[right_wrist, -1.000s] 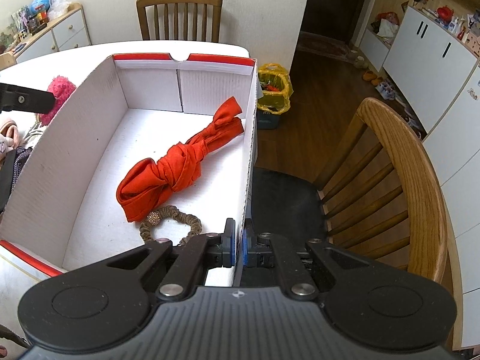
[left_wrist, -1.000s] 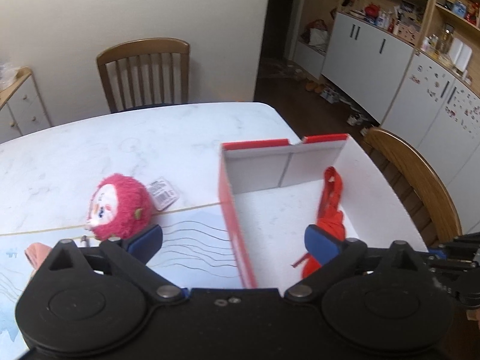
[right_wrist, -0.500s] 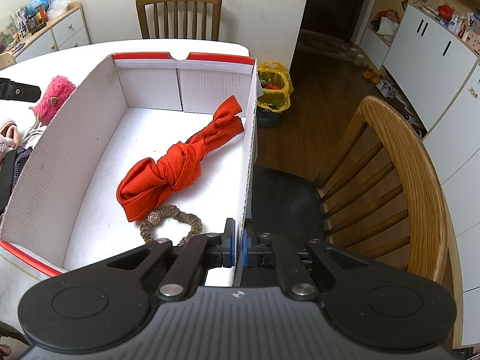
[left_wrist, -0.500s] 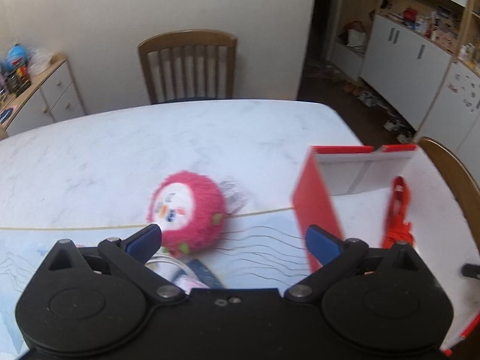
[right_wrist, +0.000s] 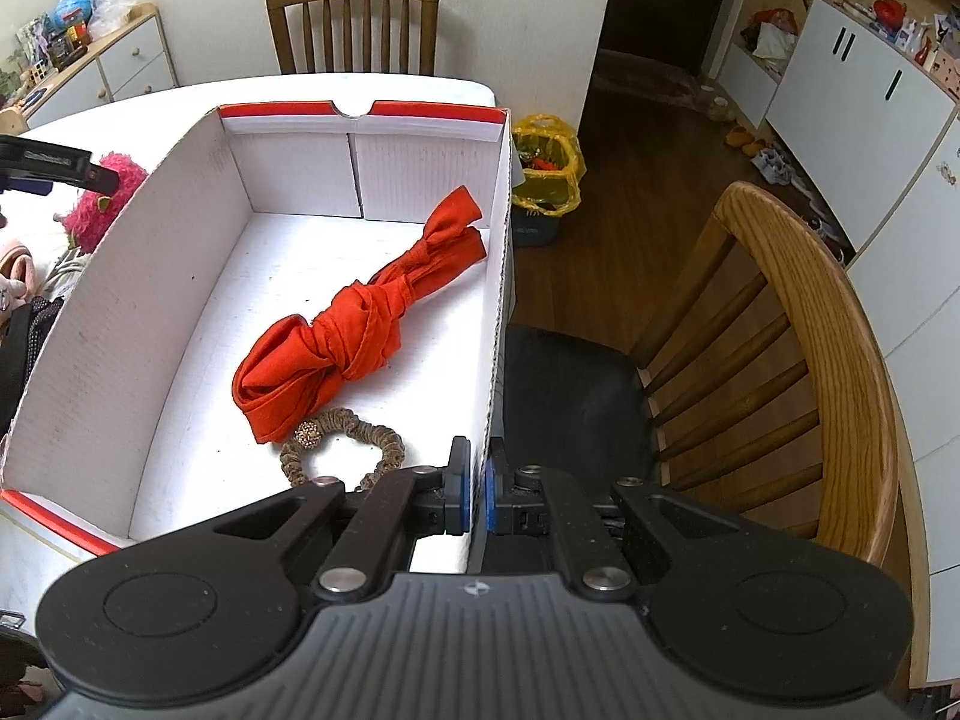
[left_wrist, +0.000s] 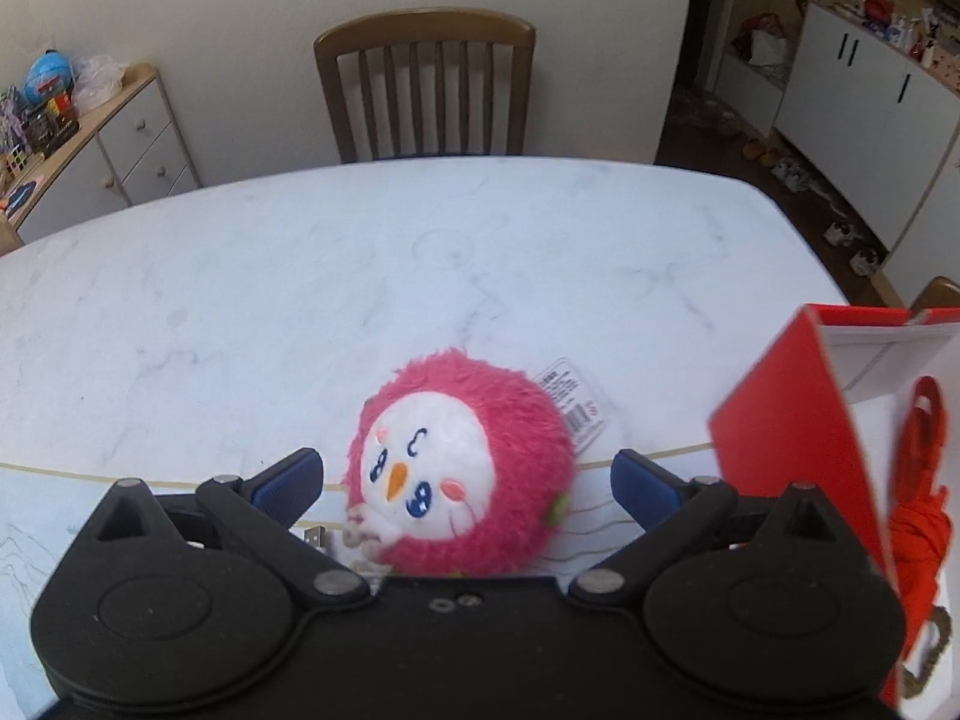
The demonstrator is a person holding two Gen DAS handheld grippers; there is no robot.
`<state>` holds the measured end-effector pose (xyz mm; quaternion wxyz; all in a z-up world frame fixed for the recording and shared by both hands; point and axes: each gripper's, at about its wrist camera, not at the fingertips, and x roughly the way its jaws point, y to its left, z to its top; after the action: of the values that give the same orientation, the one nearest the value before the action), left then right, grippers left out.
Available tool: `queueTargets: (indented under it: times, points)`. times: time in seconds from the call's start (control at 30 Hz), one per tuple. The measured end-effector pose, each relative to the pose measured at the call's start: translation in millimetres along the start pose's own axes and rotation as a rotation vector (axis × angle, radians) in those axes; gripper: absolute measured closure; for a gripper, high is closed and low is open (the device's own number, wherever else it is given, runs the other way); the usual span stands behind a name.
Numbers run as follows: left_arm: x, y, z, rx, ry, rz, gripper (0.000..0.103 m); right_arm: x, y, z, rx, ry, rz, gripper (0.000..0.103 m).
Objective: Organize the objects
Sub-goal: 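Move the left tool back to the pink plush toy, then grasp the pink plush toy with the left gripper and lift it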
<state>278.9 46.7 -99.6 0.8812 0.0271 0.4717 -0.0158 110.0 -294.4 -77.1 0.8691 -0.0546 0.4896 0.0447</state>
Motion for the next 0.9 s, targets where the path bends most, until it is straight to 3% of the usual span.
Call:
queueTargets:
  times: [0.47,0.63,0.9]
  points:
    - [37,-2,-1,0.015,0.047,0.032,0.004,0,1,0,0.007,0.018,-0.006,0.099]
    - [37,-1,-3,0.022,0.037,0.053,0.019,1,1,-1,0.004,0.023,-0.008,0.099]
    - [27,0,-6,0.022,0.02,0.052,0.028,2,2,0,0.002,0.023,-0.009,0.099]
